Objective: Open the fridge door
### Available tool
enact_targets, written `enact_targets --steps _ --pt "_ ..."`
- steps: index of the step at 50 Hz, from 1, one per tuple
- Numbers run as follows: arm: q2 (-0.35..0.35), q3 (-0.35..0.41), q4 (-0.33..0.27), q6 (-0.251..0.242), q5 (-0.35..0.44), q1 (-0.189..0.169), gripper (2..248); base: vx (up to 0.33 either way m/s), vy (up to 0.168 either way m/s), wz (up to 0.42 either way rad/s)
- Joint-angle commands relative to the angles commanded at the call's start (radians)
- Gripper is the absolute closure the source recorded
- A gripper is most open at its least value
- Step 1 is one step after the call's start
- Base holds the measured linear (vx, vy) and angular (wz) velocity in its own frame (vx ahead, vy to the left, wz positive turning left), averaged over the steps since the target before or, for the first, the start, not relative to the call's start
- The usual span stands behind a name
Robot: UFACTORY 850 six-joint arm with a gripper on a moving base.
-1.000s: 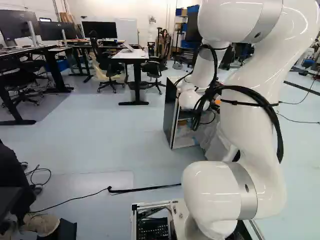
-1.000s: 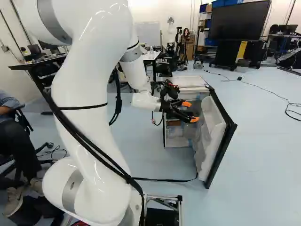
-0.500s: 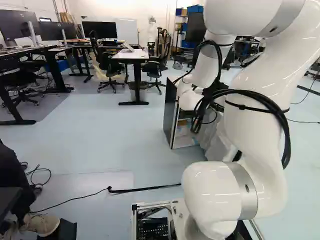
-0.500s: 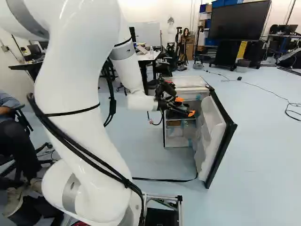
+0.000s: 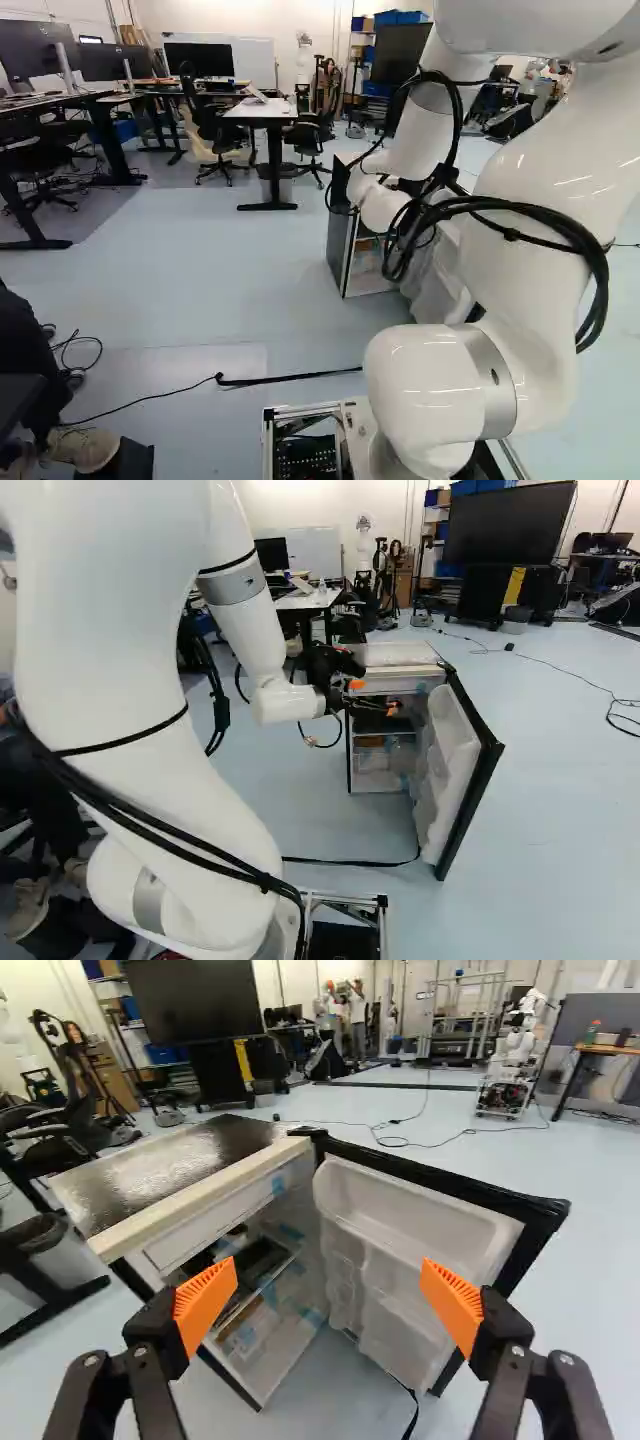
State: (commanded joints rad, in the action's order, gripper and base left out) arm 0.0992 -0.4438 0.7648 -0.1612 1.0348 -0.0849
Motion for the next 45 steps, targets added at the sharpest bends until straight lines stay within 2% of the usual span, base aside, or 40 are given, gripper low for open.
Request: enact_targets --steps 18,45 --pt "-0.109 0.102 -0.219 0.046 -0.047 0.024 3 0.000 0.000 0.000" --pt "-0.235 0.221 -0.475 0.100 -0.101 0.053 3 0.000 0.000 0.000"
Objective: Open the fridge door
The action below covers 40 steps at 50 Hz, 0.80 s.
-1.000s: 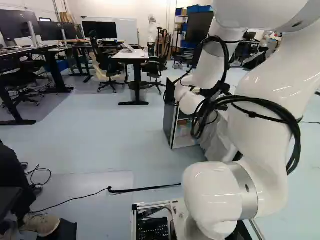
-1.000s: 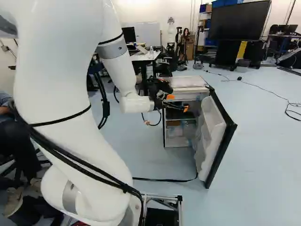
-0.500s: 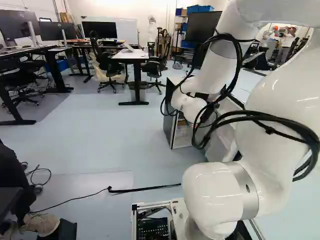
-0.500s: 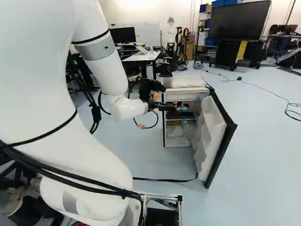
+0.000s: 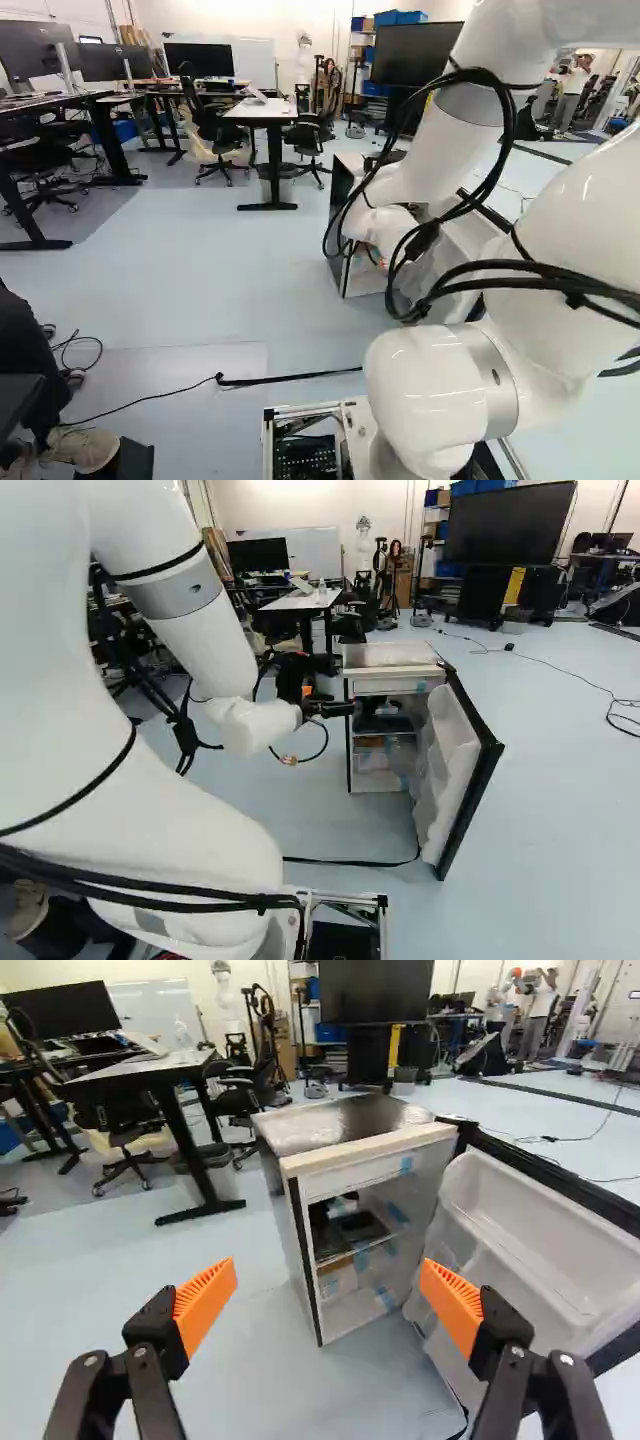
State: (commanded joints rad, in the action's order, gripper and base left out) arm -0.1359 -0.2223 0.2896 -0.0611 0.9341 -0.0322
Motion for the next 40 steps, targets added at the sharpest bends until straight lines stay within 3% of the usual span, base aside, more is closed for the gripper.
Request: enact_targets --steps 20,40 --pt "-0.069 0.065 -0.140 0.029 -0.030 0.016 3 0.000 0.000 0.000" --pt "-0.115 0.109 -0.233 0.049 -0.049 0.026 3 0.000 0.000 0.000"
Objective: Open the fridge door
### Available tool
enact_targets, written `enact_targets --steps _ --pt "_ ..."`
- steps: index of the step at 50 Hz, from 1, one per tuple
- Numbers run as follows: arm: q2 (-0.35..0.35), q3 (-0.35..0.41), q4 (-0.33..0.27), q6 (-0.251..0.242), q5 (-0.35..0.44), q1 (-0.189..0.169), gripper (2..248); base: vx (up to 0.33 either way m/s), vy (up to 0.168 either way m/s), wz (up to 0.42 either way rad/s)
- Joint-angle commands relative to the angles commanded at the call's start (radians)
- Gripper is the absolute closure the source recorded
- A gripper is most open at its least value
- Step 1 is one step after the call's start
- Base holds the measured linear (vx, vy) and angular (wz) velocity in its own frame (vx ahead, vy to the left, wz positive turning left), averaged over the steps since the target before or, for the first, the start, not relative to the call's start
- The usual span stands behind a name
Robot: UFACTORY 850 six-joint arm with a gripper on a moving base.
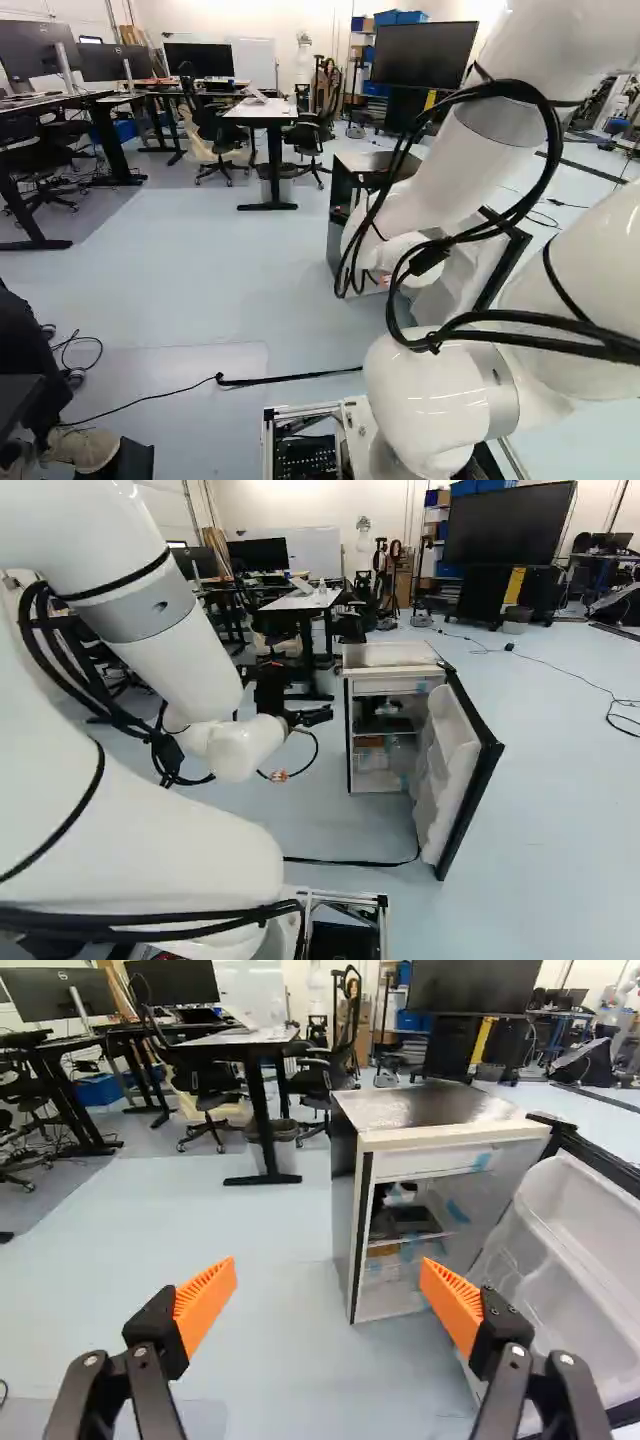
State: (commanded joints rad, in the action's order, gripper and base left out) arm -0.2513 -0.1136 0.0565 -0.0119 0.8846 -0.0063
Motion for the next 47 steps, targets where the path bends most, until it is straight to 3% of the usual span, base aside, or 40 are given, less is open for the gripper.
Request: enact_targets --steps 21,47 --pt "-0.025 0.023 -0.050 0.011 -0.011 0.006 3 0.000 0.000 0.000" --pt "-0.028 0.026 -0.057 0.012 -0.012 0.006 3 0.000 0.000 0.000"
